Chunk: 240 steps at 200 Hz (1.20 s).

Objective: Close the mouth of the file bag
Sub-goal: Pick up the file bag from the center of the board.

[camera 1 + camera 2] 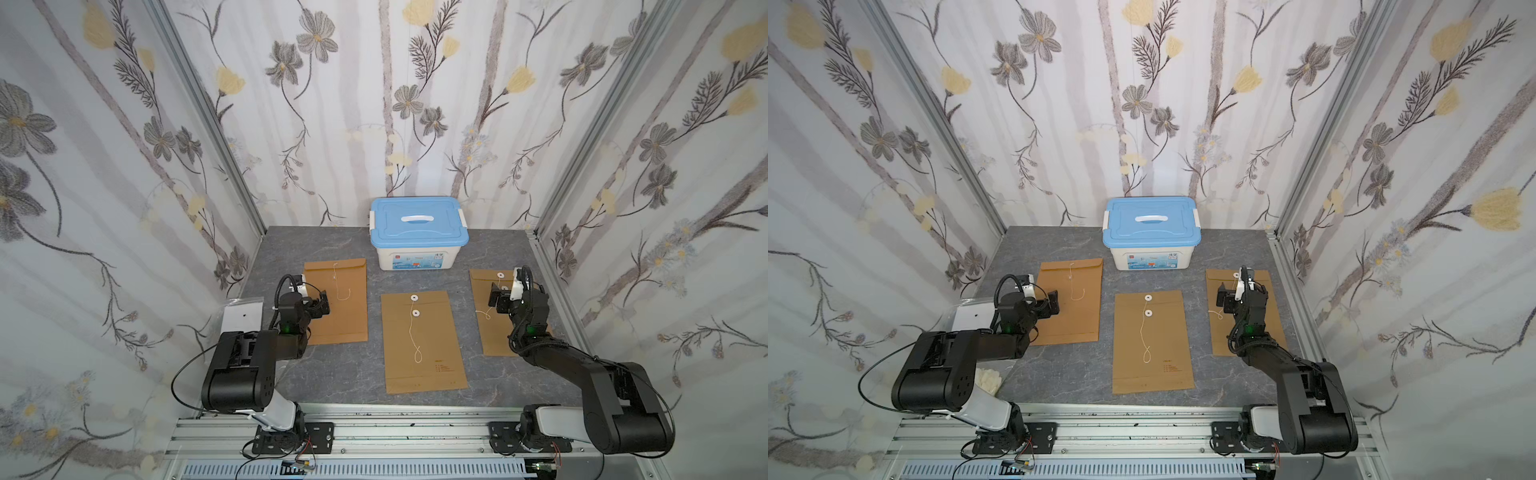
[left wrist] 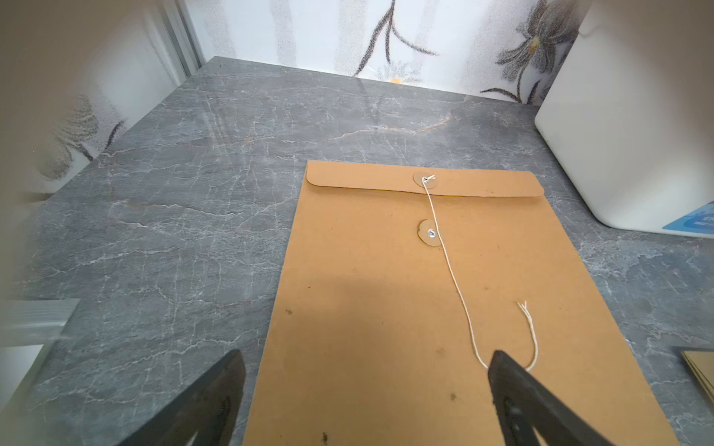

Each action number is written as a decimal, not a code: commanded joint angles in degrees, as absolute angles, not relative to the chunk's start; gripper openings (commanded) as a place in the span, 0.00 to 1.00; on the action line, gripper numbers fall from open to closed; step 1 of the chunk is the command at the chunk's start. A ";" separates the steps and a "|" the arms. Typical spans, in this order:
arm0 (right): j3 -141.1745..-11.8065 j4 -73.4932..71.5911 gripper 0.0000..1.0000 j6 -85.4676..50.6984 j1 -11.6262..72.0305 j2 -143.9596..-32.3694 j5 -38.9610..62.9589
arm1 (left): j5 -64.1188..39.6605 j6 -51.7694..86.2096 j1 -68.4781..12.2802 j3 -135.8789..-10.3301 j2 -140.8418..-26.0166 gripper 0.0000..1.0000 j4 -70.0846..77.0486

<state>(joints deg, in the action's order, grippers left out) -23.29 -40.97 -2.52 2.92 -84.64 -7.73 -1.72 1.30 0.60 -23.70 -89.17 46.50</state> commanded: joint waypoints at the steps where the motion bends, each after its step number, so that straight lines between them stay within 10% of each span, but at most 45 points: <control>1: -23.38 -43.24 1.00 -2.34 2.93 -84.55 -8.33 | -1.85 0.51 0.70 -23.73 -89.21 1.00 48.38; 240: -28.74 -30.64 1.00 -2.12 2.90 -80.42 -7.54 | -1.56 0.50 0.62 -23.80 -88.47 1.00 48.03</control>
<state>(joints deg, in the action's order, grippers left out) -24.14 -38.81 -2.52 2.87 -83.85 -7.73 -1.72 1.30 0.62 -23.66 -89.17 46.59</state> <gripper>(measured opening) 0.998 0.997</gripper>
